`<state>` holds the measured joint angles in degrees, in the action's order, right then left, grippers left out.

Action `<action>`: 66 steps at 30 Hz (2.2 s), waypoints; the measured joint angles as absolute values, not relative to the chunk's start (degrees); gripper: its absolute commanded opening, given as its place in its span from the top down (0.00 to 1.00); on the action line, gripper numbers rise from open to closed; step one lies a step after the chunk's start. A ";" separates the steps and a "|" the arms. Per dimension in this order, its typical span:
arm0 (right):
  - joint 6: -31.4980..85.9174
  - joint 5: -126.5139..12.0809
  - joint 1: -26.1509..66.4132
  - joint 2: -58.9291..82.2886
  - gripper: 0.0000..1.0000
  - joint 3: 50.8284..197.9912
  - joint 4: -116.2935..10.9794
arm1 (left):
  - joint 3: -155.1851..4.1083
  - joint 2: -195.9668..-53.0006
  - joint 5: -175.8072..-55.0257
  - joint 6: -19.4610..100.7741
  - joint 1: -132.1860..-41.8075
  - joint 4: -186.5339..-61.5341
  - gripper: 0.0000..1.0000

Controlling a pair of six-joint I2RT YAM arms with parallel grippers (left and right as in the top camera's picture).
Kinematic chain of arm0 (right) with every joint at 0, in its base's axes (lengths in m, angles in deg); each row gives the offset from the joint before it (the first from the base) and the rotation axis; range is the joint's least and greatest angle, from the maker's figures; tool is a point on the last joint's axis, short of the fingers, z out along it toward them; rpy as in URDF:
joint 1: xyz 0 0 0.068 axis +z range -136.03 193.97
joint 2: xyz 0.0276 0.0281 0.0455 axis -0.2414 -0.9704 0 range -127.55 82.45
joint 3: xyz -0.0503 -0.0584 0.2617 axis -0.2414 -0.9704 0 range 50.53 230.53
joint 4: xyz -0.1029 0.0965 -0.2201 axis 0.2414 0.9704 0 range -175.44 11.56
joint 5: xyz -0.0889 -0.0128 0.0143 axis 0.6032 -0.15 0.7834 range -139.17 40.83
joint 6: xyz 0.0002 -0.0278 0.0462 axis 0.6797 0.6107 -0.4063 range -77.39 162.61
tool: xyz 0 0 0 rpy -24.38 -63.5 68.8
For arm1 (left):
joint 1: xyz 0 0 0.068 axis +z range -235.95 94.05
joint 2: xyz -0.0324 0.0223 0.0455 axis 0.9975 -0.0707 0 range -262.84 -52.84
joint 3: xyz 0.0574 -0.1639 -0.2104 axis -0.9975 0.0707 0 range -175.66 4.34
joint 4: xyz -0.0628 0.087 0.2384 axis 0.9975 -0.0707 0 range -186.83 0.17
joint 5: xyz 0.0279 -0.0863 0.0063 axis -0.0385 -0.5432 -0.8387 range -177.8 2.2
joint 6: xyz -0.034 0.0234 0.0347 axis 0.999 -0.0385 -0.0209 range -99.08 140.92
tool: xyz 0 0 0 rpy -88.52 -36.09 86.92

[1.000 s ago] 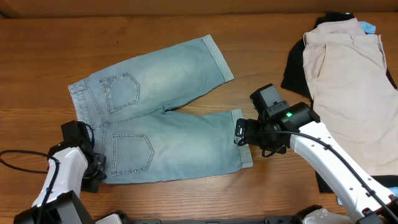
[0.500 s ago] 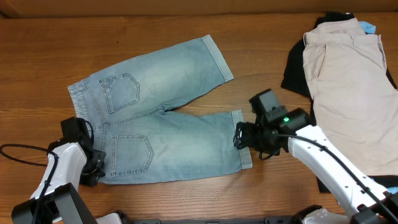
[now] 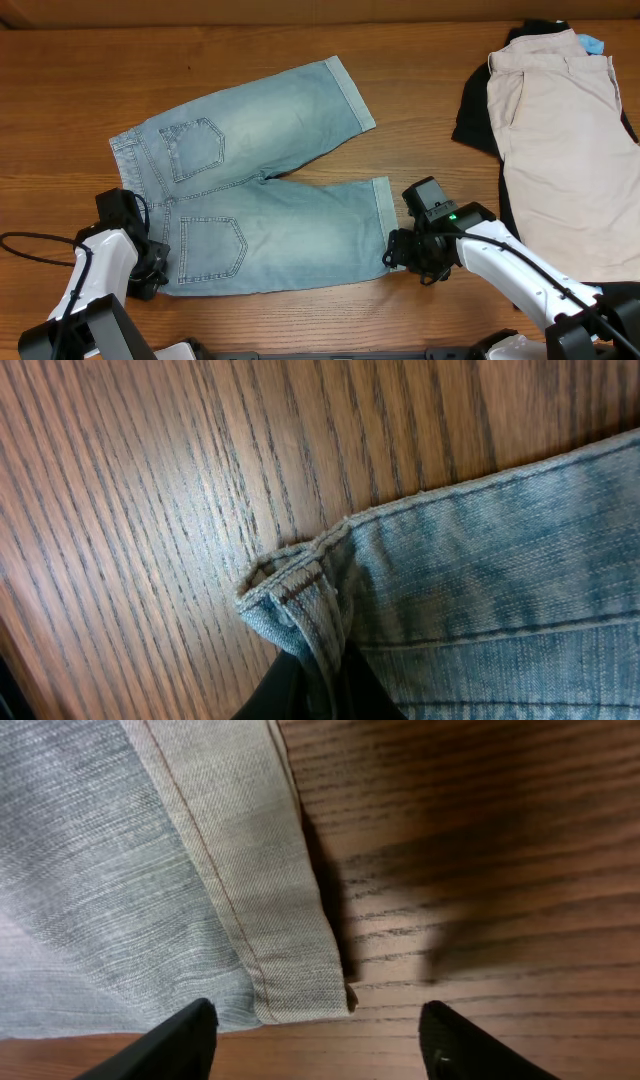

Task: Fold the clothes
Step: 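Grasp the front corners of the shorts with left and right grippers, then lift the leg hems with both grippers and fold them toward the waistband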

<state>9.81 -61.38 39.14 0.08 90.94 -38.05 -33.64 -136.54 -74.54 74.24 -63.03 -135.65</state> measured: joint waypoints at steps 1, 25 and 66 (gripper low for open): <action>9.79 -61.47 39.14 0.08 0.32 90.80 -38.11 | -33.66 -136.54 -74.57 74.13 -63.03 -135.72 0.96; 9.88 -62.32 36.73 0.17 0.96 90.06 -39.25 | -37.75 -138.50 -85.49 61.43 -62.59 -145.27 0.96; 19.58 -54.08 28.58 11.47 0.96 128.20 -22.92 | -86.14 -122.22 -86.67 48.93 -73.87 -185.75 0.96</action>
